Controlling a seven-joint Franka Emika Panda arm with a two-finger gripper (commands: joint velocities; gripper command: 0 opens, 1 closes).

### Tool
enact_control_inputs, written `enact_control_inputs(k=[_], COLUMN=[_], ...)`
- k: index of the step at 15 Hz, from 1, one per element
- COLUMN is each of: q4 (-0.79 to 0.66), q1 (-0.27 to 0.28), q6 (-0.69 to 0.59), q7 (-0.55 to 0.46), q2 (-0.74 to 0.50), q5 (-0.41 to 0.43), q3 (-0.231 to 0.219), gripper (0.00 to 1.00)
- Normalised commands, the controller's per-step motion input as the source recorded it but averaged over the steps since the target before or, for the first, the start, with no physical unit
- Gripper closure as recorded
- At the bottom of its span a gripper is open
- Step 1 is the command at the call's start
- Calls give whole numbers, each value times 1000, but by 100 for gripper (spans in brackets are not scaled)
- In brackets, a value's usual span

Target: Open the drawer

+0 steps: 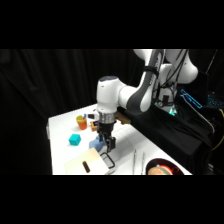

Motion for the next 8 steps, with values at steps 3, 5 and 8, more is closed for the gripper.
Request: enact_control_inputs(k=[3,5,8], q4=[108,126,136], q1=[143,137,124], q6=[236,232,238], q7=[203,182,157], q2=[162,172,199], q5=[-161,-148,-120], q3=[-111,-125,-116], gripper=[0,0,0])
